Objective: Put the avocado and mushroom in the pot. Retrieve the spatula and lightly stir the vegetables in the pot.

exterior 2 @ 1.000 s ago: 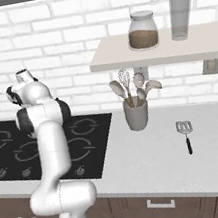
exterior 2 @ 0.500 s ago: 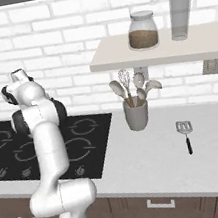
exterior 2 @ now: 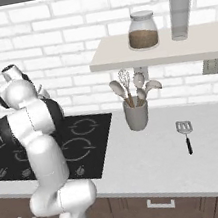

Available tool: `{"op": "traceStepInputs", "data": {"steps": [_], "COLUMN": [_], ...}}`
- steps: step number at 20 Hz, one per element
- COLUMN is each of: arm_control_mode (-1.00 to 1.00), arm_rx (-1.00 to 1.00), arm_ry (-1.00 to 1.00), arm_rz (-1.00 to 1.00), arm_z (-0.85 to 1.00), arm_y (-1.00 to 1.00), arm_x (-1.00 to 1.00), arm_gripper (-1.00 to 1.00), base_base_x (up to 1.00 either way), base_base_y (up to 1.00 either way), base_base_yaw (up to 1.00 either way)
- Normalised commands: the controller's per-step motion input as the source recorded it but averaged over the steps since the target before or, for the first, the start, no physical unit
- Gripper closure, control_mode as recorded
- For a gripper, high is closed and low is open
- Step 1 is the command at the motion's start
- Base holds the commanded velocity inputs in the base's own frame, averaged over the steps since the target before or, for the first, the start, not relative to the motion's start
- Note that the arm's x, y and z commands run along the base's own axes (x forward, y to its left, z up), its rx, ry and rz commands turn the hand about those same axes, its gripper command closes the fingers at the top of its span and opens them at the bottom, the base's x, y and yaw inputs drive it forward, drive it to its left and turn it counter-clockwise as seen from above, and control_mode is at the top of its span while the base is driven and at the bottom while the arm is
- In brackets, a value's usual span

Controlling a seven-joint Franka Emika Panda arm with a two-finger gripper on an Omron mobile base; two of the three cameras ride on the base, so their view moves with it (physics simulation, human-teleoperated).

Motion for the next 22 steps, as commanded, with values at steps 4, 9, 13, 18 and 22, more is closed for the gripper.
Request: {"op": "traceStepInputs", "data": {"steps": [4,9,13,18,22], "arm_control_mode": [-1.00,-1.00,-1.00,-1.00,-1.00], "arm_rx": [0.09,0.01,0.00,-0.04,-0.11], "arm_ry": [-0.26,-0.13,-0.05,0.00,-0.06], "arm_rz": [0.00,0.00,-0.02,-0.07,-0.01], "arm_z": [0.41,0.12,0.00,0.00,0.01], "arm_y": [-0.99,-1.00,-1.00,-1.00,-1.00], "arm_x": [-1.00,-1.00,-1.00,-0.80,-0.48], "arm_gripper": [-1.00,-1.00,-1.00,-1.00,-1.00], "base_base_x": [0.00,0.00,0.00,0.00,0.00], "base_base_y": [0.00,0.00,0.00,0.00,0.00], "base_base_yaw": [0.00,0.00,0.00,0.00,0.00]}}
